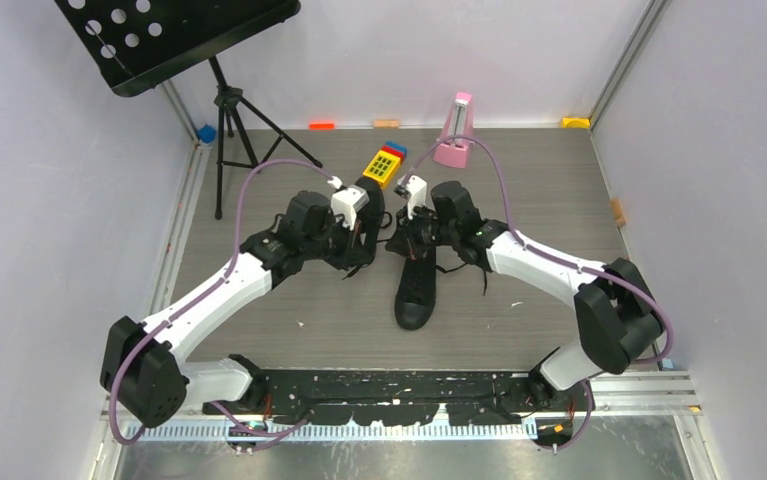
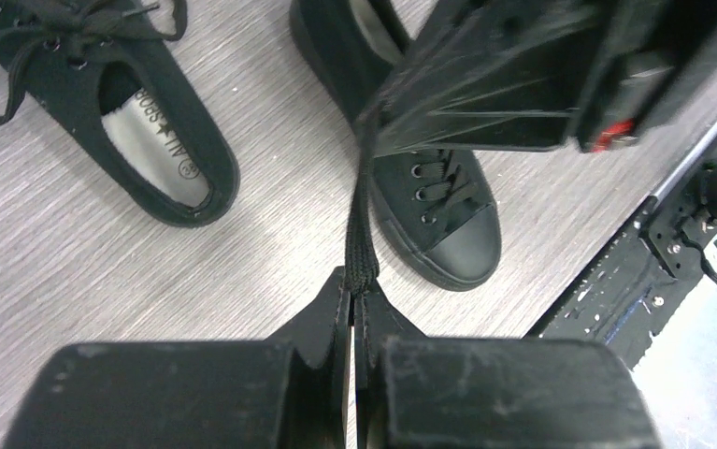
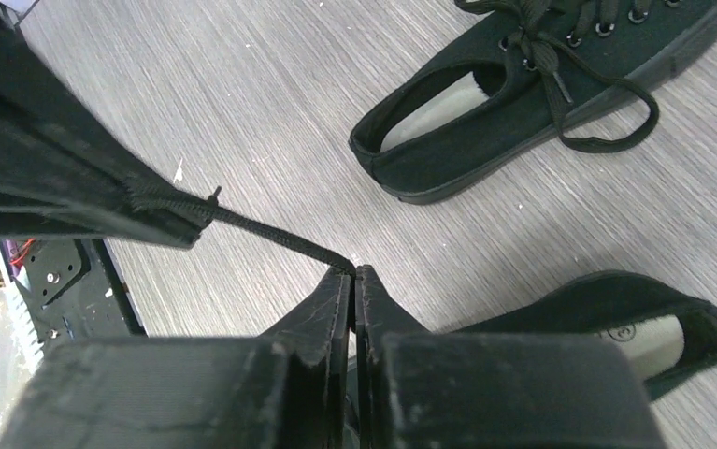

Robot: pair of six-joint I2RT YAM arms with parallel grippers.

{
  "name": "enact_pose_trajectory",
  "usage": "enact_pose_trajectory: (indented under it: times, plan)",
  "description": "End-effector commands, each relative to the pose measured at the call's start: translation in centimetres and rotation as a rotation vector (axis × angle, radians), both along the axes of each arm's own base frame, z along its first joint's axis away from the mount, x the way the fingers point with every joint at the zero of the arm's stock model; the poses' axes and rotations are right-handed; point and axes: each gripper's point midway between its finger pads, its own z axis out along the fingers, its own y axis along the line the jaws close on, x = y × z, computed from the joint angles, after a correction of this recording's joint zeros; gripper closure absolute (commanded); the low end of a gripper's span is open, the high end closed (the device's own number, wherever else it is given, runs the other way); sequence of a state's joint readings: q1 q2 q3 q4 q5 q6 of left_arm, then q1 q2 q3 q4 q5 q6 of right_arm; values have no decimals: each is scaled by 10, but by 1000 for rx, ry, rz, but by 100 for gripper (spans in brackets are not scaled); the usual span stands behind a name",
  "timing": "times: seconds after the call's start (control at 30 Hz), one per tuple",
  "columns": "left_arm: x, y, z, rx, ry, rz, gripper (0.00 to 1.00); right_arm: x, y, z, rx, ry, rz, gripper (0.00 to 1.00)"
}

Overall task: Tie the shoes
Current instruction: Cross the shoelace with the shoelace.

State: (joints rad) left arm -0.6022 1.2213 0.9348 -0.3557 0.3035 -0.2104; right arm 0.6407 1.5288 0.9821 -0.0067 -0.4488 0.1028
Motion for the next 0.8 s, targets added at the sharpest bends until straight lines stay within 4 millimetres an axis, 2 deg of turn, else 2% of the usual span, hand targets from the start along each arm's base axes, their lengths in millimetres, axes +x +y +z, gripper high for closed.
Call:
enact_pose_trajectory:
  times: [0.0,0.13,0.23,0.33,0.5,0.57,0.77]
  plan:
    - [9,5,-6,58,40,62,100,6,-8,43,69,-138,-72,95]
    - [6,-11,-33,28,112,8,100,6,-32,33,8,-98,-200,96]
    - [11,-24,-52,-6,116,-28,100,-2,-48,19,-42,-46,-262,91]
    - [17,-33,-68,3,137,-51,100,-7,-59,11,-69,-25,-303,91]
    - [19,-45,-95,48,175,-87,100,-8,-63,1,-83,-7,-319,91]
    - [18,-47,-104,77,184,-98,100,-5,-64,0,-88,1,-343,88]
    - [23,-39,-125,185,181,-61,100,10,-67,-4,-108,21,-417,86]
